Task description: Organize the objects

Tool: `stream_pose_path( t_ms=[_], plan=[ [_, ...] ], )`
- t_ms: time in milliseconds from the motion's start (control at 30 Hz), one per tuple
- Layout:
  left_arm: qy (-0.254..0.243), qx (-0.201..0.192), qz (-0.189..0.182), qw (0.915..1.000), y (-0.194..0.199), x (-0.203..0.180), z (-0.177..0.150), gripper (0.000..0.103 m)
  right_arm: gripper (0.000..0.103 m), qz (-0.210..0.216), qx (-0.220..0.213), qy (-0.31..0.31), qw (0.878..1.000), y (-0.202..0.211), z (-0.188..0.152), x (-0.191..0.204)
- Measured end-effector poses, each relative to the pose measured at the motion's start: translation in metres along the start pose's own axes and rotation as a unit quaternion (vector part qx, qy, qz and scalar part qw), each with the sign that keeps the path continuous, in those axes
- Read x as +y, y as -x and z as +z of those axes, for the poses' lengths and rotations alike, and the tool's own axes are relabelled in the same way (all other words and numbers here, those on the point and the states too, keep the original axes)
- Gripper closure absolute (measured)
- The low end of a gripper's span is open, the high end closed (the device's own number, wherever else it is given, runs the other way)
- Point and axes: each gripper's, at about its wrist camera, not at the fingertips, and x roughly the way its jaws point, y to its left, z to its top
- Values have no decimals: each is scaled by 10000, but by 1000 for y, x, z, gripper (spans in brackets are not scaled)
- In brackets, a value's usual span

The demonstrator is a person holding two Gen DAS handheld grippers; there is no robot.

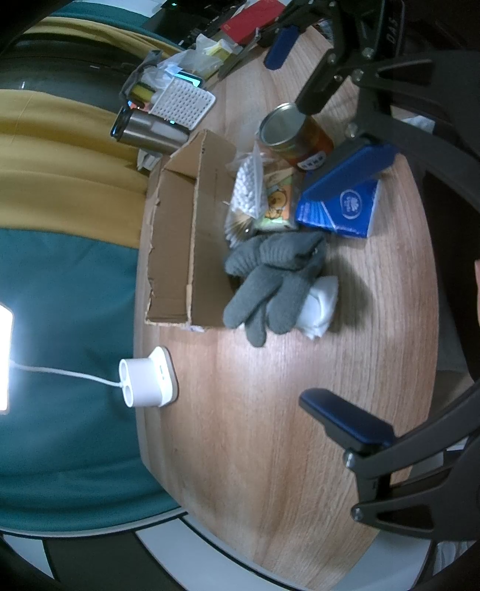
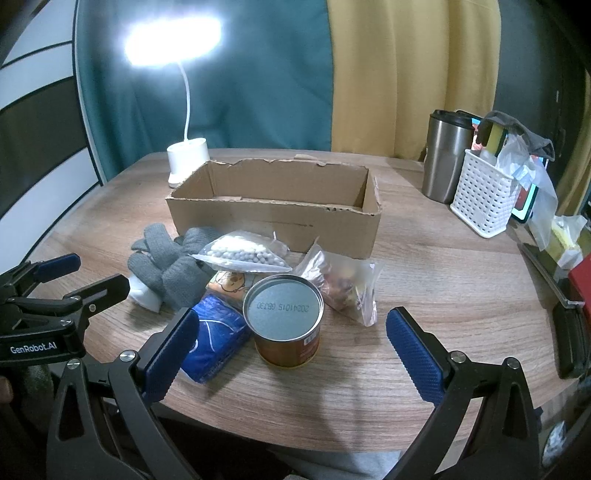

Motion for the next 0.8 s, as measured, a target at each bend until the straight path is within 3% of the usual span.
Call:
stream_pose_path(
  t_ms=[800],
  plan=[
    [-3, 35, 44, 10000, -4, 2, 1, 1, 0, 20, 22, 31, 10000, 0, -2, 0]
  ],
)
